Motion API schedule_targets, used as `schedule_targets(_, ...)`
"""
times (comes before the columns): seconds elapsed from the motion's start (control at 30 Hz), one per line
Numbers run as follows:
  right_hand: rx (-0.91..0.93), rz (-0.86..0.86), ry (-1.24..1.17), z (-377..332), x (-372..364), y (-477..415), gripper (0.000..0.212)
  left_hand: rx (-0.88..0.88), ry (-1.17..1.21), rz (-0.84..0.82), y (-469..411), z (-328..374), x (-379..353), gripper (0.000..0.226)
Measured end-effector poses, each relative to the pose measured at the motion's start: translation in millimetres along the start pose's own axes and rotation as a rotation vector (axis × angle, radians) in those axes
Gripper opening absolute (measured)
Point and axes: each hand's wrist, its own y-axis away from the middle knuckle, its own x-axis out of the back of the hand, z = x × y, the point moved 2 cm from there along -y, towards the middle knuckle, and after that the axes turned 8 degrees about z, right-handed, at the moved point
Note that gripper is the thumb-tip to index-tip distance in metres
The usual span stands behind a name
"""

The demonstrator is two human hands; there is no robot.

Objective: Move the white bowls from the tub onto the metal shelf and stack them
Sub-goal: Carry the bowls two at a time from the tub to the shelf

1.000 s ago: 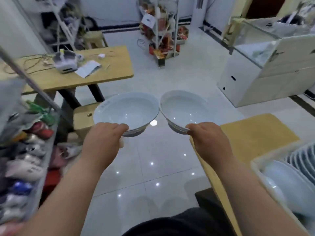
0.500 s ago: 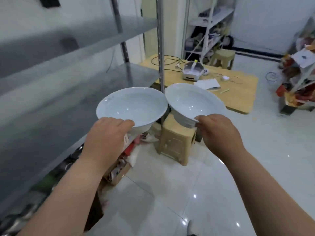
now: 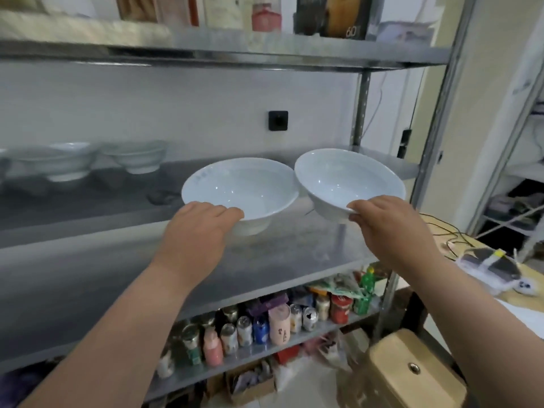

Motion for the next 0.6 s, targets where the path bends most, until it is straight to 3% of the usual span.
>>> schedule_targets(0.2,0.082,-0.012,-0.092,-6,-61,-61,0.013,0.091,-0.126,-0.032,-12,-39,-11,0.043)
schedule_targets(0.4,0.096,-0.067,-0.111,-15,-125,-107,0.011,0.137,-0.186,-0.167,-23,-86,-56,0.047)
schedule_targets(0.6,0.094,-0.160,-0.069,-5,-183,-149,0.013,0.161,-0.173,-0.146,-47,-126,-103,0.048)
